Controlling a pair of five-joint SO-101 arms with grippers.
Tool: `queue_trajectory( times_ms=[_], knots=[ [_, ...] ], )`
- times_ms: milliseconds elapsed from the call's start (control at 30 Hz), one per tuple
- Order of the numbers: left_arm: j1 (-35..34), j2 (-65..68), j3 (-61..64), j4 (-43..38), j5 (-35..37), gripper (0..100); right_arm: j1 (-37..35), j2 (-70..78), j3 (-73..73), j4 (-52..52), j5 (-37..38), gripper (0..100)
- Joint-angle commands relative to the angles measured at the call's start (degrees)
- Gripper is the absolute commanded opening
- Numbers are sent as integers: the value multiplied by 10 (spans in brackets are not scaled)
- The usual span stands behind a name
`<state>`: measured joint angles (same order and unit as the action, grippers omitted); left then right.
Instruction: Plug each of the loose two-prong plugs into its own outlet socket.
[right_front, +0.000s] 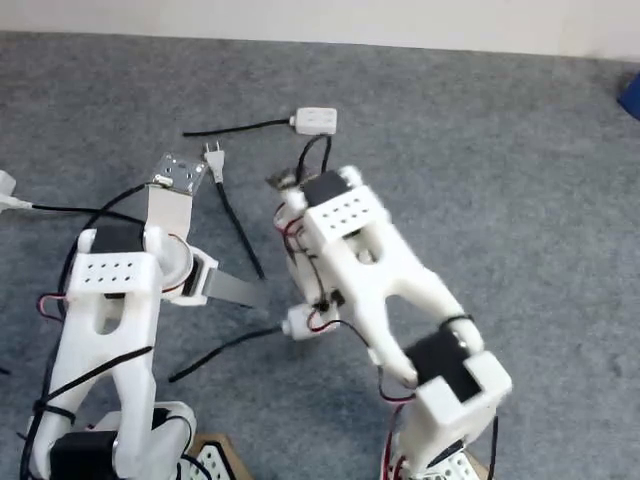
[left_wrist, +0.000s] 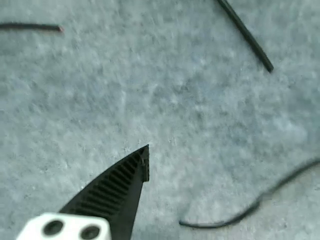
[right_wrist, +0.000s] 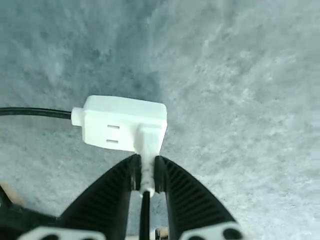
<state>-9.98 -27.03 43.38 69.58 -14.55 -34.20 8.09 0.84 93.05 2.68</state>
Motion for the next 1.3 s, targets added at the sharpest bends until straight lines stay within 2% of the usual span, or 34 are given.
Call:
queue_trajectory(
  times_ms=[0,200,367,500,633,767,867,1033,1100,1167,1267],
  knots=[
    [-4,-12,-25,23,4,617,46,-87,-51,10,-3,7],
    [-4,-13,-24,19,4,617,74,-184,-48,11,-1,9],
    [-1,-13,4,19,4,618,73,-189,0,28,52,11],
    [-6,-8,26,27,5,617,73,-195,32,24,55,120],
    [-13,-8,15,97,7,617,65,-196,33,26,55,233],
    [-31,-8,29,128,3,617,74,-202,23,26,51,247],
    [-64,-8,55,87,2,617,144,-234,0,22,50,247],
    [-154,-8,65,84,-16,617,383,-301,-12,-29,50,247],
    [-198,-8,65,89,-15,617,447,-313,15,-51,59,247],
    [-231,-8,63,86,-13,617,454,-315,57,-55,95,247],
    [-222,-7,40,88,-13,617,414,-318,158,-78,106,247]
  ],
)
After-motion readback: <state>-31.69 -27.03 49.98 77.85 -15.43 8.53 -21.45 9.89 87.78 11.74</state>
